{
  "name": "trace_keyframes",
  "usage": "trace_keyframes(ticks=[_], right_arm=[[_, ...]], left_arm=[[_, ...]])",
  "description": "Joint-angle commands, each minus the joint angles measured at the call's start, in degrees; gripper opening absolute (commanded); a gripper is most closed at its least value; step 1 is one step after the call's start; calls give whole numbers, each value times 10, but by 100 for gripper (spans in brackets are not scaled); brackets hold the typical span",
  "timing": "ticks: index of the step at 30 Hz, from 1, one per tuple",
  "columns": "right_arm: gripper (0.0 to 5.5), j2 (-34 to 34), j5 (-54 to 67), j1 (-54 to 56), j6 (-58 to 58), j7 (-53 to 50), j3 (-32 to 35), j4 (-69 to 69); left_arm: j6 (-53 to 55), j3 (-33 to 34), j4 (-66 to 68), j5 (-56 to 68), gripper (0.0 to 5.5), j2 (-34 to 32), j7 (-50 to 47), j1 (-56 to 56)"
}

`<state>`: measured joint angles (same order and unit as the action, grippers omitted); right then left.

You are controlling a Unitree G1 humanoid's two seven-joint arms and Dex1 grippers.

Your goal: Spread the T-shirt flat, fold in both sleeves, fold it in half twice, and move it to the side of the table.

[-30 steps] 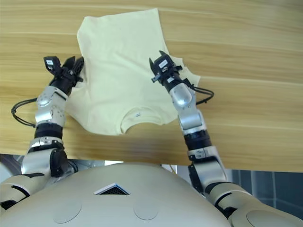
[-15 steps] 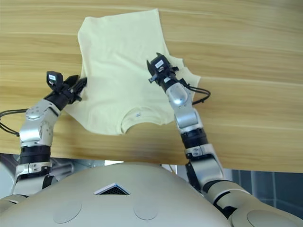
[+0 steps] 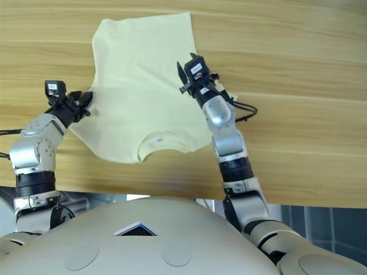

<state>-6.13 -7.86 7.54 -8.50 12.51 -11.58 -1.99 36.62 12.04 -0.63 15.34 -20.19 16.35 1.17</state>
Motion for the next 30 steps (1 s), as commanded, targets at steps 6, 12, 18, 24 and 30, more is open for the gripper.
trace_keyframes(ticks=[6, 12, 18, 24, 30], right_arm=[[204, 23, 24, -40, -41, -9, 3, 5], [204, 28, 18, -51, -23, -25, 4, -13], [204, -10, 23, -37, 42, -13, 28, -8], [204, -30, 25, -38, 85, -27, 62, -47], [204, -51, 32, 9, 98, -43, 107, -104]], left_arm=[[57, -14, 8, -1, 200, 28, -24, 44], [-72, 12, -10, 60, 200, 66, 47, 25], [-358, 88, 70, 151, 200, 112, 183, -71], [-473, 121, 112, 154, 200, 38, 303, -45], [-757, 79, 194, -172, 200, -174, 294, 67]])
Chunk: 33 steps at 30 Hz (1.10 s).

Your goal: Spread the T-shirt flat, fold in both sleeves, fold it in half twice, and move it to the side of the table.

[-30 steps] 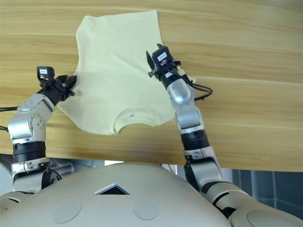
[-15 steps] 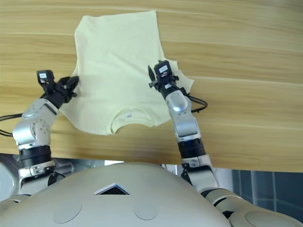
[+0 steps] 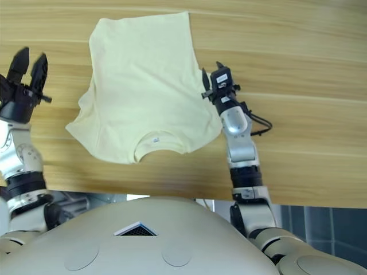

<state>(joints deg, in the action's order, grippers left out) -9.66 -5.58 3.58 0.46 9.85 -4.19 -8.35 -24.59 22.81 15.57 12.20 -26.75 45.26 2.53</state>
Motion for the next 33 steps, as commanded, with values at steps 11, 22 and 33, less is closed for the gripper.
trace_keyframes(ticks=[11, 22, 33], right_arm=[[204, -87, -2, 188, 72, -26, 72, -249], [204, -115, 13, 197, 74, -12, 92, -235], [204, -133, 32, 178, 60, 8, 109, -193]], left_arm=[[-347, -80, 79, -254, 200, -309, 1, 99], [-309, -136, -12, -431, 200, -290, -103, 191], [-242, -234, -3, -515, 200, -257, -213, 190]])
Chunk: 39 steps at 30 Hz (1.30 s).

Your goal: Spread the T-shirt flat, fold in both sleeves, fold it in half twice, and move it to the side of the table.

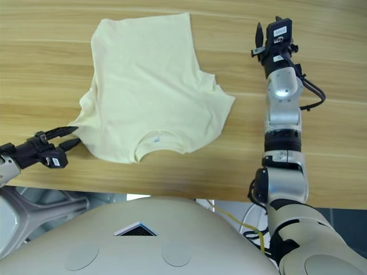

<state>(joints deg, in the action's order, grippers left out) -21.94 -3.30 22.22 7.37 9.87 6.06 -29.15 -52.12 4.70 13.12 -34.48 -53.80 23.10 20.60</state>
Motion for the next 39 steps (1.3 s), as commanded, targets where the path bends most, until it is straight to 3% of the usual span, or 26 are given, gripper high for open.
trace_keyframes(ticks=[1, 19, 30, 39], right_arm=[[204, -11, 10, -8, -9, 9, 7, 15], [204, -11, 36, -27, -31, 13, 30, 59], [204, -10, 49, -42, -47, 14, 33, 97], [208, -5, 48, -73, -51, 13, 31, 116]], left_arm=[[39, -59, 19, -44, 200, 16, 4, 7], [81, -106, 98, -38, 200, -41, -51, -10], [89, -146, 67, 0, 200, -45, -20, -39], [74, -199, 89, -10, 54, -46, -12, -81]])
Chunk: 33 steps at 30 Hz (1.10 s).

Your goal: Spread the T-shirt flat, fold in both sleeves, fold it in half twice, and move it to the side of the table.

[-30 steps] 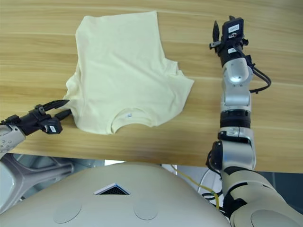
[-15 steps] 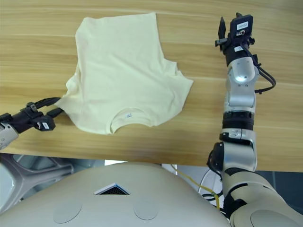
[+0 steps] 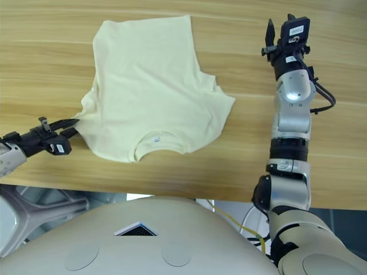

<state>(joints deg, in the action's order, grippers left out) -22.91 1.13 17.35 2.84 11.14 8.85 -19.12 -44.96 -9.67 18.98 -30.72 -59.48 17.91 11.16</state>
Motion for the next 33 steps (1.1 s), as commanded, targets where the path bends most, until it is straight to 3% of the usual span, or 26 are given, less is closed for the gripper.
trace_keyframes(ticks=[1, 3, 14, 22, 33], right_arm=[[208, 5, 4, -29, -6, 1, 3, 20], [208, 5, 4, -36, -6, 1, 3, 22], [208, 8, 4, -37, -3, 3, -1, 15], [208, 12, 1, -39, 5, 3, -4, 0], [208, 20, -6, -47, 16, 9, -17, -10]], left_arm=[[2, -57, 31, -45, 33, 9, 38, 12], [3, -58, 32, -41, 3, 8, 30, 15], [17, -59, 21, -20, 3, 22, 18, 21], [4, 15, -27, 84, 3, 48, -29, 34], [-28, 59, -54, 98, 3, 72, -45, 11]])
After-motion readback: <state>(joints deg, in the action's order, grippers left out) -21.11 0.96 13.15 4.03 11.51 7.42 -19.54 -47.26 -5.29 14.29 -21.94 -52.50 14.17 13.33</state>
